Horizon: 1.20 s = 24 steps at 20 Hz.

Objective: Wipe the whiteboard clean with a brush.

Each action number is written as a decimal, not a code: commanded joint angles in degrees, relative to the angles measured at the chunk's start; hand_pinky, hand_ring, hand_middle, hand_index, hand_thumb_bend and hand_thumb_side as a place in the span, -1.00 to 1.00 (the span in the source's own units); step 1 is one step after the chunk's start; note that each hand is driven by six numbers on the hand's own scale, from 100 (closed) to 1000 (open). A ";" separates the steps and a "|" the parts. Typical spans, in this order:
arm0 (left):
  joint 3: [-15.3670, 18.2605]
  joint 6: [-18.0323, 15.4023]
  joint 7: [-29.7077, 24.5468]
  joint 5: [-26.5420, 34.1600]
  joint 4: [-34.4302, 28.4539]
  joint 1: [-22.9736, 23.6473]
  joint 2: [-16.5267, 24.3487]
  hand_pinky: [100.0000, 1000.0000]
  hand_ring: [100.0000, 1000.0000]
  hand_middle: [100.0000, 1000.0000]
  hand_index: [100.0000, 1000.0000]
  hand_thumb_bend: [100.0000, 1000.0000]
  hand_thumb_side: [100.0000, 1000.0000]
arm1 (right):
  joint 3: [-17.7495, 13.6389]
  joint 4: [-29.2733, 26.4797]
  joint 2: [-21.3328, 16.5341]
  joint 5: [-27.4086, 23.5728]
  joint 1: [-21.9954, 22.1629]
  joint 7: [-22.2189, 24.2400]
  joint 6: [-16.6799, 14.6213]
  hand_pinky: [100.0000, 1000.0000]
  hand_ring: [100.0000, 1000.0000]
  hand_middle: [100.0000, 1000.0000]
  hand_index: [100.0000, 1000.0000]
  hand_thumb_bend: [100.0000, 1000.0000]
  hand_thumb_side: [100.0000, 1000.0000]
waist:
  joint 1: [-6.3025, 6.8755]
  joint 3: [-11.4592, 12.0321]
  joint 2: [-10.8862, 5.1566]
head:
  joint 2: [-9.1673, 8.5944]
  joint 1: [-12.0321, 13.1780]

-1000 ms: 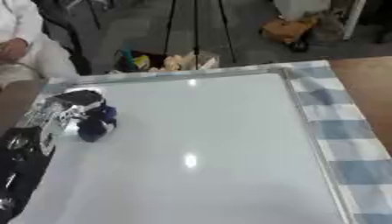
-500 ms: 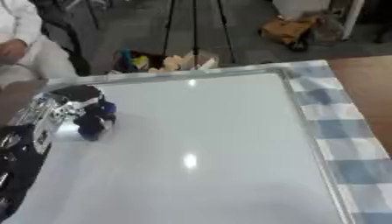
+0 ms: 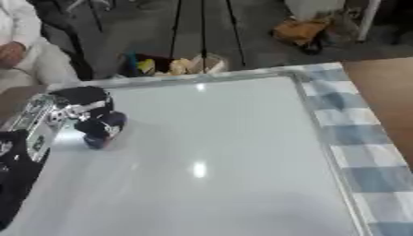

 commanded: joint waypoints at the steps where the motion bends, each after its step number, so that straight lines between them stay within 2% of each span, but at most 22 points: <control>1: -1.52 -1.99 -0.92 2.10 -3.21 -0.64 2.24 0.22 -0.34 -0.88 -0.74 -1.00 -0.06 | -0.50 -0.86 -1.44 -0.26 -0.33 -0.08 0.00 0.62 0.64 0.06 0.79 -1.00 0.88 | -0.16 -0.06 -1.23 | -0.03 -0.24; 10: -6.56 -6.35 -3.65 6.38 -8.77 1.68 3.55 0.23 -0.32 -0.87 -0.73 -1.00 -0.06 | -0.48 -0.86 -1.50 -0.19 -0.42 0.00 0.10 0.62 0.65 0.06 0.80 -1.00 0.89 | 0.03 0.06 -1.08 | -0.30 -0.69; 15: -6.07 -5.56 -3.04 7.17 -11.34 3.08 4.53 0.21 -0.34 -0.88 -0.74 -1.00 -0.07 | -0.51 -0.86 -1.62 -0.05 -0.45 -0.11 0.15 0.62 0.64 0.06 0.79 -1.00 0.89 | 0.13 0.41 -1.04 | -0.33 -1.59; 21: -5.62 -5.75 -4.56 11.41 -15.23 4.89 5.80 0.19 -0.34 -0.87 -0.72 -1.00 -0.05 | -0.44 -0.86 -1.49 0.33 -0.49 -0.17 0.01 0.62 0.64 0.06 0.79 -1.00 0.89 | 0.10 0.32 -0.83 | -0.21 -3.99; 22: -5.31 -5.33 -4.39 11.64 -16.04 5.16 6.05 0.19 -0.32 -0.84 -0.68 -1.00 0.02 | -0.42 -0.86 -1.46 0.40 -0.49 -0.18 -0.01 0.62 0.64 0.06 0.79 -1.00 0.89 | 0.06 0.34 -0.79 | -0.24 -4.30; 23: -4.98 -4.68 -3.87 11.56 -16.77 5.35 6.24 0.19 -0.28 -0.79 -0.60 -1.00 0.20 | -0.40 -0.86 -1.44 0.47 -0.50 -0.22 -0.03 0.62 0.64 0.06 0.79 -1.00 0.89 | 0.03 0.36 -0.77 | -0.25 -4.52; 24: -4.56 -3.99 -3.23 11.30 -17.35 5.45 6.40 0.18 -0.28 -0.78 -0.58 -1.00 0.18 | -0.38 -0.86 -1.43 0.53 -0.50 -0.24 -0.06 0.62 0.64 0.06 0.79 -1.00 0.89 | 0.00 0.39 -0.76 | -0.26 -4.73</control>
